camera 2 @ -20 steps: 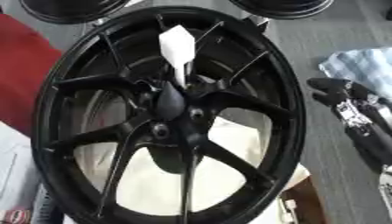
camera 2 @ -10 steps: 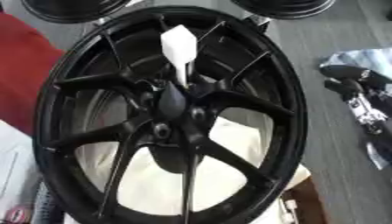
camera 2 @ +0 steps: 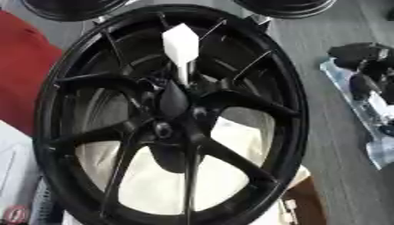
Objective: Pull the pin out of the wheel hub.
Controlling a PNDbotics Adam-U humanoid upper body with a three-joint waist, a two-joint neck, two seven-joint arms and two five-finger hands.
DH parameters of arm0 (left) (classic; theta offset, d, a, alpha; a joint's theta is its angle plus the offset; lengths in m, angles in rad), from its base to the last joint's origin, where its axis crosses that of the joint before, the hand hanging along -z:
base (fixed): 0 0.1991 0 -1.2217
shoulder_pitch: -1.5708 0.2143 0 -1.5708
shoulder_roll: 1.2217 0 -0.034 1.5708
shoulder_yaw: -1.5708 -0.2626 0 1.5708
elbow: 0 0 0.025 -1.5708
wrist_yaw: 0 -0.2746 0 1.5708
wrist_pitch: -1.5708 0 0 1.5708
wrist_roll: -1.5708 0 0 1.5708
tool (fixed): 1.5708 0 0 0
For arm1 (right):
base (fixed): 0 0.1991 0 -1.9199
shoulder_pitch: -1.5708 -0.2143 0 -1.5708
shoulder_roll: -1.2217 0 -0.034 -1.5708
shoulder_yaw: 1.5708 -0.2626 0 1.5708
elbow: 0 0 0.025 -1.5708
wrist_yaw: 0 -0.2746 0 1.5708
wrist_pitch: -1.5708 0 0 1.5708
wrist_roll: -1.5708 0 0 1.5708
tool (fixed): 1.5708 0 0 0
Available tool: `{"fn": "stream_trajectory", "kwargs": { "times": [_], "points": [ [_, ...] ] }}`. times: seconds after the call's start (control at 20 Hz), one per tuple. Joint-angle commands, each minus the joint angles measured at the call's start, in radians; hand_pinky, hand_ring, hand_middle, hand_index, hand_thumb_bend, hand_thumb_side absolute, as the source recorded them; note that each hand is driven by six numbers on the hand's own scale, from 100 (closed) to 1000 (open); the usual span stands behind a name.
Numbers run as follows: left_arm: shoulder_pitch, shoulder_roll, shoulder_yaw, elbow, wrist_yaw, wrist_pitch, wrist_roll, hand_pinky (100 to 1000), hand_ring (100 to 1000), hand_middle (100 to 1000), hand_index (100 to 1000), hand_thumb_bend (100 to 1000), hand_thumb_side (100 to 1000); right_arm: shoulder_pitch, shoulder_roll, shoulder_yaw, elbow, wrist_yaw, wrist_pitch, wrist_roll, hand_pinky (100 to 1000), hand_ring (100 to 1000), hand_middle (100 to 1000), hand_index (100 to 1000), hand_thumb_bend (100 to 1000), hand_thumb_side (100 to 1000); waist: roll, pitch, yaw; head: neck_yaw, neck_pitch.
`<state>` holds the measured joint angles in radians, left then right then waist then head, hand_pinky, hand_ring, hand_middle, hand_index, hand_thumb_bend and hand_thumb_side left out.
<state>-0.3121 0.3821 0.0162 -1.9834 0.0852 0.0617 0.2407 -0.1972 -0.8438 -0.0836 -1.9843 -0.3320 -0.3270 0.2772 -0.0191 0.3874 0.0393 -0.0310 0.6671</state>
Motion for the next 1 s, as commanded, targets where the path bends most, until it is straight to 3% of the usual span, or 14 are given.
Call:
{"fn": "stream_trajectory", "kwargs": {
  "times": [0.05,0.5,1.0],
  "points": [
    [-0.003,0.030,0.003,-0.017,-0.005,0.003,-0.002,773,805,621,782,100,680,-0.033,-0.114,0.006,-0.016,-0.014,-0.034,0.026,907,907,779,772,100,393,-0.003,-0.034,0.001,-0.006,0.004],
    [-0.001,0.038,-0.004,-0.017,-0.003,0.007,-0.009,774,804,621,782,100,673,-0.172,-0.269,0.096,-0.016,0.046,-0.058,0.102,885,888,767,770,100,354,-0.026,-0.044,0.019,-0.019,0.008],
    [-0.012,0.048,-0.012,-0.017,-0.003,0.008,-0.015,774,804,620,781,100,673,-0.282,-0.329,0.203,-0.016,0.186,-0.059,0.143,870,884,771,783,115,353,-0.052,-0.038,0.053,-0.047,-0.003]
  ]
}}
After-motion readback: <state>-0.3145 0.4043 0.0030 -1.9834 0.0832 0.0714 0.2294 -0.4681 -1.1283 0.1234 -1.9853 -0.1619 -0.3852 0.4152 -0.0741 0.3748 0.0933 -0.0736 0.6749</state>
